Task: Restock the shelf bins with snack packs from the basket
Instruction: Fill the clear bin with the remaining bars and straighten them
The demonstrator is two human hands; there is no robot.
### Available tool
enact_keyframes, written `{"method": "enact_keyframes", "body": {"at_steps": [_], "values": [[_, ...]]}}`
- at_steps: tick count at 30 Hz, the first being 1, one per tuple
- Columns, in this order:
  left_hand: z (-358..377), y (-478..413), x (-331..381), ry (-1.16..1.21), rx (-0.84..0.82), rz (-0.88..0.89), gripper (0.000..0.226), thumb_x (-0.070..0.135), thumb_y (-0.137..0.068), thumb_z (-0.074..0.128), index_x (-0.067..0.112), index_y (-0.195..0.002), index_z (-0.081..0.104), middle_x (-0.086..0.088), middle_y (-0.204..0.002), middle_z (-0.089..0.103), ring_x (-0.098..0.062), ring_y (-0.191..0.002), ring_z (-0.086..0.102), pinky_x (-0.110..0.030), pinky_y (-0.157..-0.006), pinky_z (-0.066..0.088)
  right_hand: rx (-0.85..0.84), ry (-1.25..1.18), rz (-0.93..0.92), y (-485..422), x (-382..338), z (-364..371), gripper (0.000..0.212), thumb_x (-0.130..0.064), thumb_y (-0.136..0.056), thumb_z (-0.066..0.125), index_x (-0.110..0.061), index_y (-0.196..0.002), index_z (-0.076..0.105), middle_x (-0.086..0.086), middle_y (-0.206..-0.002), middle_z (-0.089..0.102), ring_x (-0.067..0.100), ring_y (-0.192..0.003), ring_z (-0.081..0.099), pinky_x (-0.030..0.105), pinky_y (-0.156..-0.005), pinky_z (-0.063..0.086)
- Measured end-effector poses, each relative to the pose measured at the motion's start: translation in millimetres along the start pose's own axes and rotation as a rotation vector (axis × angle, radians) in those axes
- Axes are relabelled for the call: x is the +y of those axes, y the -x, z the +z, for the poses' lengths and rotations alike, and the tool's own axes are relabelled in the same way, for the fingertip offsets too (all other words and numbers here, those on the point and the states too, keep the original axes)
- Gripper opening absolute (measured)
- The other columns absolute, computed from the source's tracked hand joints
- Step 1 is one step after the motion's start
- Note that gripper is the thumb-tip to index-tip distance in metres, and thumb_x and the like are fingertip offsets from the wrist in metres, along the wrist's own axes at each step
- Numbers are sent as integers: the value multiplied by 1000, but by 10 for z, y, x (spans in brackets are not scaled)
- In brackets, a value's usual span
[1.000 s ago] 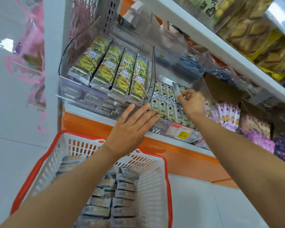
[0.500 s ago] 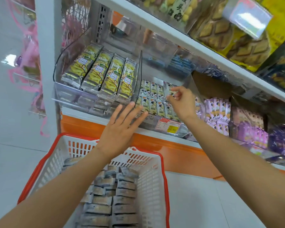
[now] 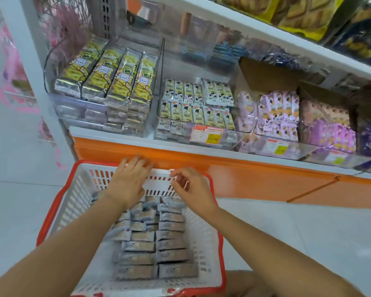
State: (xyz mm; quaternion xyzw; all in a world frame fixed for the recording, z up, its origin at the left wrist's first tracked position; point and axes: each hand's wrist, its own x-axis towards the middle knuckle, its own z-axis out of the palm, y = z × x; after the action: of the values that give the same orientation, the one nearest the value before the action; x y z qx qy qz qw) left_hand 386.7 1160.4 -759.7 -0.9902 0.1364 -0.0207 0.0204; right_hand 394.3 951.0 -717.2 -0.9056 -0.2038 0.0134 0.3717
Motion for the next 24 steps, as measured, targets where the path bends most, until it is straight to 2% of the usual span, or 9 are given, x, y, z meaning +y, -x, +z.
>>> {"method": "enact_keyframes", "body": {"at_steps": [3,6,9,11,13,17,19,21,24], "values": [[112,24,-38,-64,-162,-55,82,41,-97,46,19,-157,-5,-7,-165,2,-26,-151,-3,-47,-121,-4,-132,60,116,131,349,292,18,-15,-90,63,-16,-108,66,-5,-91,56,3,-69,52,28,-73,50],[249,51,-109,-62,-217,-98,80,42,-99,40,15,-156,-10,-9,-164,-6,-27,-151,-11,-47,-120,-9,-228,96,207,204,572,536,21,-18,-92,63,-15,-113,63,-4,-98,53,7,-72,51,30,-75,50],[451,100,-238,-75,-154,-72,80,34,-97,45,13,-155,-5,-11,-164,0,-30,-151,-7,-47,-116,-16,-268,118,251,226,733,792,24,-20,-91,64,-15,-115,61,1,-109,58,12,-82,55,33,-80,53],[597,130,-322,-71,-97,-35,86,27,-87,60,12,-153,8,-12,-162,18,-32,-150,11,-46,-117,-13,-303,105,310,230,809,974,26,-21,-91,65,-15,-116,61,2,-116,59,12,-88,58,33,-82,53],[700,129,-367,-78,-79,-4,85,22,-82,64,11,-153,17,-12,-159,26,-30,-149,18,-46,-118,-12,-344,124,341,223,882,1156,29,-24,-91,65,-17,-118,59,1,-119,61,16,-90,62,35,-81,54],[820,86,-362,-70,44,21,76,17,-77,64,5,-147,39,-15,-150,44,-34,-142,35,-49,-119,5,-425,198,375,164,996,1447,40,-23,-92,62,-21,-130,51,1,-121,62,19,-95,64,25,-70,48],[889,91,-366,-26,83,17,71,18,-79,55,3,-147,39,-17,-148,46,-36,-141,36,-51,-118,12,-469,247,363,125,1044,1556,41,-20,-92,62,-19,-132,50,4,-123,60,21,-99,63,24,-70,46],[938,91,-376,-6,100,18,68,19,-81,48,4,-147,36,-17,-148,45,-36,-141,35,-51,-118,12,-498,283,359,80,1079,1640,41,-18,-90,64,-17,-130,52,5,-128,56,22,-102,62,29,-77,52],[959,79,-381,19,103,19,70,19,-79,53,5,-145,36,-17,-147,46,-36,-140,36,-52,-117,14,-542,359,361,26,1136,1767,39,-17,-87,66,-15,-125,55,6,-130,51,25,-107,58,37,-85,54]]}}
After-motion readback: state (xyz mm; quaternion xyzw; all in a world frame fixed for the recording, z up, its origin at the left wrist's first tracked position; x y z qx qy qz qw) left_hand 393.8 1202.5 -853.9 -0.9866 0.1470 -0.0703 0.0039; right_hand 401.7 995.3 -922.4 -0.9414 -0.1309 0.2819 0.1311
